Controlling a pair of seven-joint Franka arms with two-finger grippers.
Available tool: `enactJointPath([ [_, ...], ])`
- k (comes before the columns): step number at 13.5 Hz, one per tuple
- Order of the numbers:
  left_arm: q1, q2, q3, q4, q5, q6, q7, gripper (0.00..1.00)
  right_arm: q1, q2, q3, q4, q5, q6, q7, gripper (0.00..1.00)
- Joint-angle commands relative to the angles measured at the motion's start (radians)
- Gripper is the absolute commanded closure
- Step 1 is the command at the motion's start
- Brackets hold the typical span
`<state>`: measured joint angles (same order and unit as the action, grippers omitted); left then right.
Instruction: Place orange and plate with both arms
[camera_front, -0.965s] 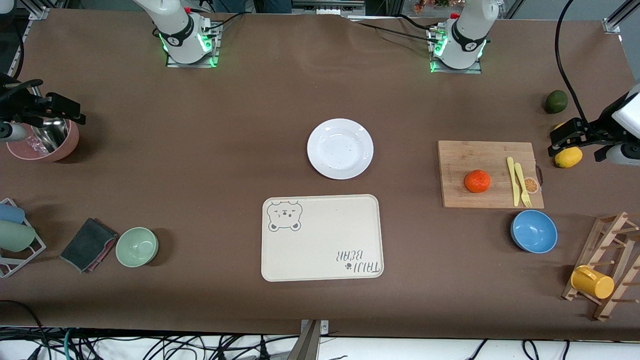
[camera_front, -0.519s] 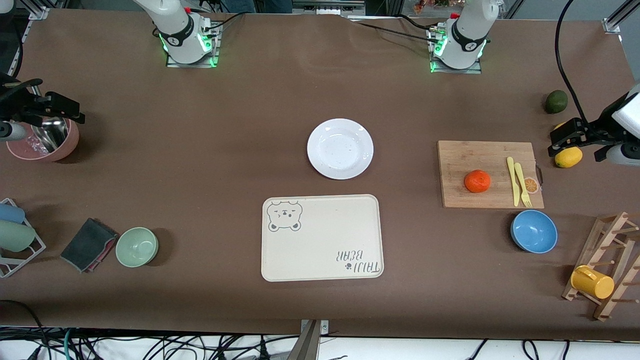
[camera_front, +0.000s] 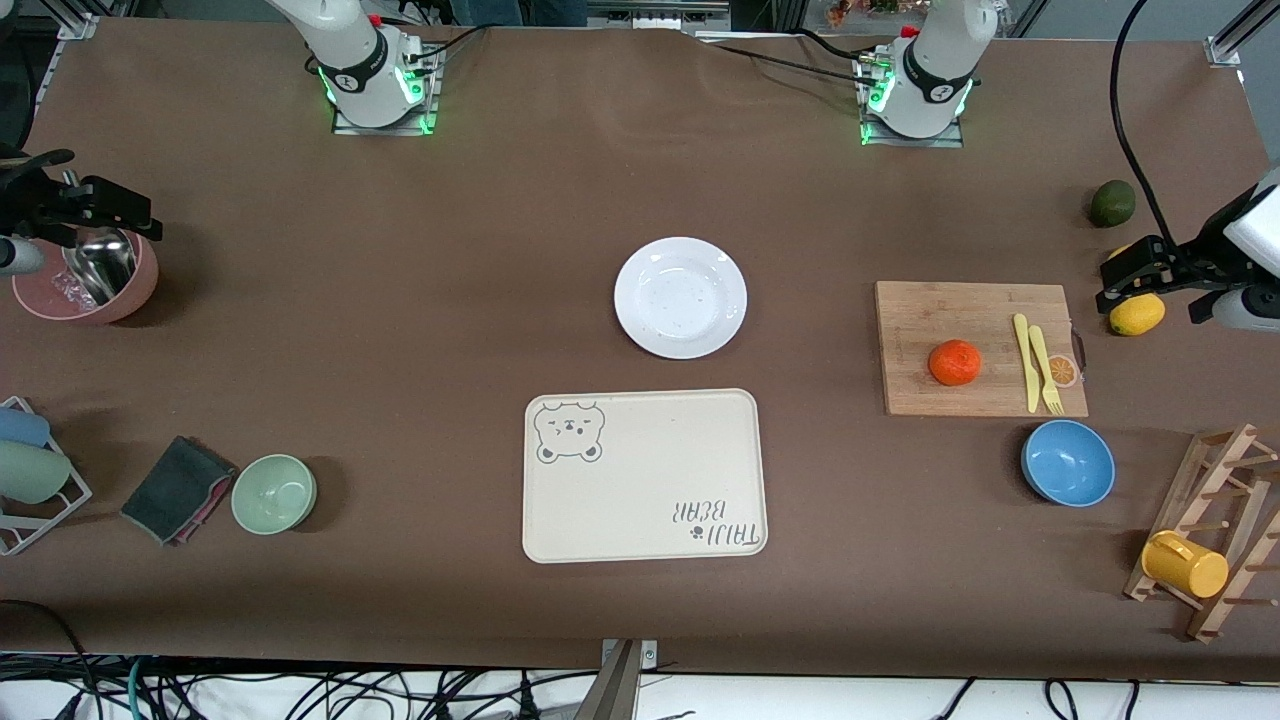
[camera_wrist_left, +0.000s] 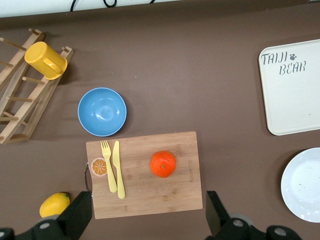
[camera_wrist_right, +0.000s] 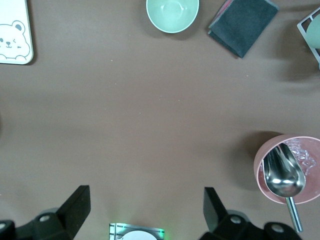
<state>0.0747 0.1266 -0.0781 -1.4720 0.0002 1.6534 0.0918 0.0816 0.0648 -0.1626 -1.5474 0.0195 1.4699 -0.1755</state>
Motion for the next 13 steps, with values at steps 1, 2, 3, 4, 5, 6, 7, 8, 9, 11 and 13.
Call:
enactJointPath([
  [1, 0.005, 0.016, 0.0, 0.033, -0.005, -0.014, 0.026, 0.0, -0.002, -0.002, -0.003, 0.016, -0.013, -0.017, -0.021, 0.0],
  [2, 0.005, 0.018, 0.0, 0.033, -0.002, -0.014, 0.026, 0.0, -0.002, -0.002, -0.003, 0.016, -0.019, -0.014, -0.021, 0.0],
  [3, 0.005, 0.019, 0.0, 0.033, -0.002, -0.014, 0.026, 0.0, 0.004, -0.002, 0.002, 0.016, -0.039, -0.014, -0.021, 0.0],
  [4, 0.007, 0.019, 0.0, 0.033, -0.003, -0.014, 0.028, 0.0, 0.013, -0.002, 0.008, 0.018, -0.068, -0.014, -0.021, 0.0],
  [5, 0.007, 0.019, 0.0, 0.033, -0.003, -0.014, 0.028, 0.0, 0.027, -0.002, 0.008, 0.018, -0.079, -0.01, -0.021, 0.0],
  [6, 0.007, 0.019, 0.0, 0.033, -0.003, -0.014, 0.026, 0.0, 0.027, 0.001, 0.006, 0.023, -0.081, 0.004, -0.019, 0.0],
  [7, 0.007, 0.019, 0.0, 0.033, -0.003, -0.014, 0.026, 0.0, 0.027, 0.003, 0.005, 0.03, -0.079, 0.012, -0.022, 0.0],
  [8, 0.007, 0.019, 0.0, 0.033, -0.003, -0.014, 0.026, 0.0, 0.026, 0.003, 0.005, 0.03, -0.079, 0.012, -0.019, 0.0],
  [9, 0.007, 0.019, 0.0, 0.033, -0.003, -0.014, 0.026, 0.0, 0.023, 0.003, 0.003, 0.03, -0.069, 0.012, -0.016, 0.0],
  [11, 0.007, 0.021, 0.0, 0.033, -0.003, -0.014, 0.026, 0.0, 0.018, 0.004, 0.002, 0.03, -0.069, 0.012, -0.012, 0.0],
  [13, 0.004, 0.021, 0.0, 0.029, -0.005, -0.014, 0.026, 0.0, 0.018, 0.003, 0.002, 0.029, -0.066, 0.006, -0.004, 0.0],
])
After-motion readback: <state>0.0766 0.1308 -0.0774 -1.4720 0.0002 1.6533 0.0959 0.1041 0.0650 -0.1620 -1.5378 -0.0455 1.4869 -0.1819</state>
